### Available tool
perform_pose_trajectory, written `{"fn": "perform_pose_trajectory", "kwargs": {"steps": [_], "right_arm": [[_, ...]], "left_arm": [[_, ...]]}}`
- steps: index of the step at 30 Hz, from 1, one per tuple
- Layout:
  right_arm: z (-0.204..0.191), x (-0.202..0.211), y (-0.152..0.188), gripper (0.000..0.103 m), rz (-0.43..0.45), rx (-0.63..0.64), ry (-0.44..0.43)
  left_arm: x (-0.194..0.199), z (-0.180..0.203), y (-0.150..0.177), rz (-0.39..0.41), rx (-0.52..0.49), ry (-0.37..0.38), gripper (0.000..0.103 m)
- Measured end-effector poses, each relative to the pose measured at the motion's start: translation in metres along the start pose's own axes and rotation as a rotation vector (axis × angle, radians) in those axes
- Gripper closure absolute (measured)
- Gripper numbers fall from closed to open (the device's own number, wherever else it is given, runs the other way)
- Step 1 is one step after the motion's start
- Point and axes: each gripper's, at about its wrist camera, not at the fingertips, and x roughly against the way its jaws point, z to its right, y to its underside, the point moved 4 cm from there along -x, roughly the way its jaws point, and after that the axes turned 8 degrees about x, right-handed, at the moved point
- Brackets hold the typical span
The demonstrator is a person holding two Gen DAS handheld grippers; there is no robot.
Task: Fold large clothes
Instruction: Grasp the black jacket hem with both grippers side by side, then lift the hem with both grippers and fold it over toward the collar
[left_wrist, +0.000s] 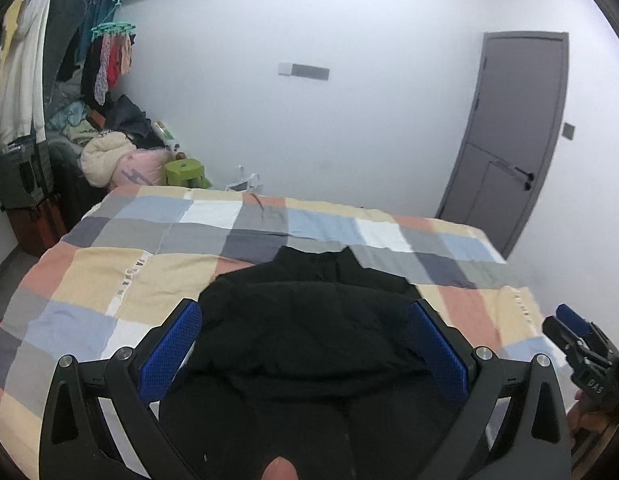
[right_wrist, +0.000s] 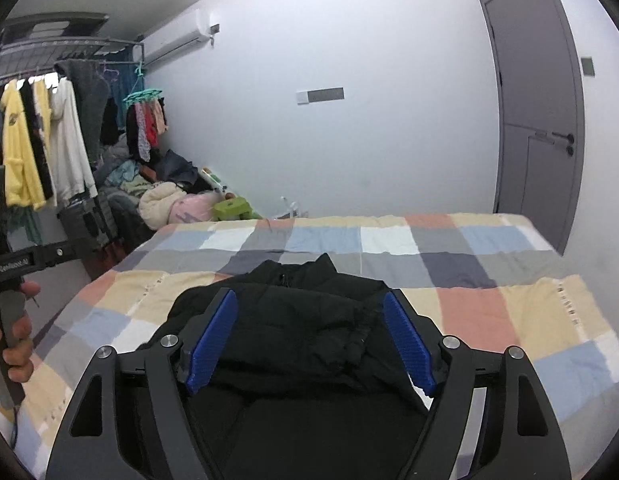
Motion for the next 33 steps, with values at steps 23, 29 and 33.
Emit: {"fn": "perform_pose_trajectory", "kwargs": {"steps": [23, 29, 33], "right_arm": [[0.043, 0.072, 0.166, 0.026, -0.286, -0.247, -0.111], [0.06, 0.055, 0.207, 0.026, -0.404, -0.287, -0.116], [0.07, 0.039, 0.233, 0.026, -0.495, -0.315, -0.141]], "left_arm": [[0.062, -0.116, 0.165, -0.294, 0.173, 0.055, 0.0], [0.031, -0.18, 0.195, -0.447, 0.297, 0.023, 0.0], [0.009, -0.203, 0.214, -0.544, 0.38, 0.036, 0.0]]}}
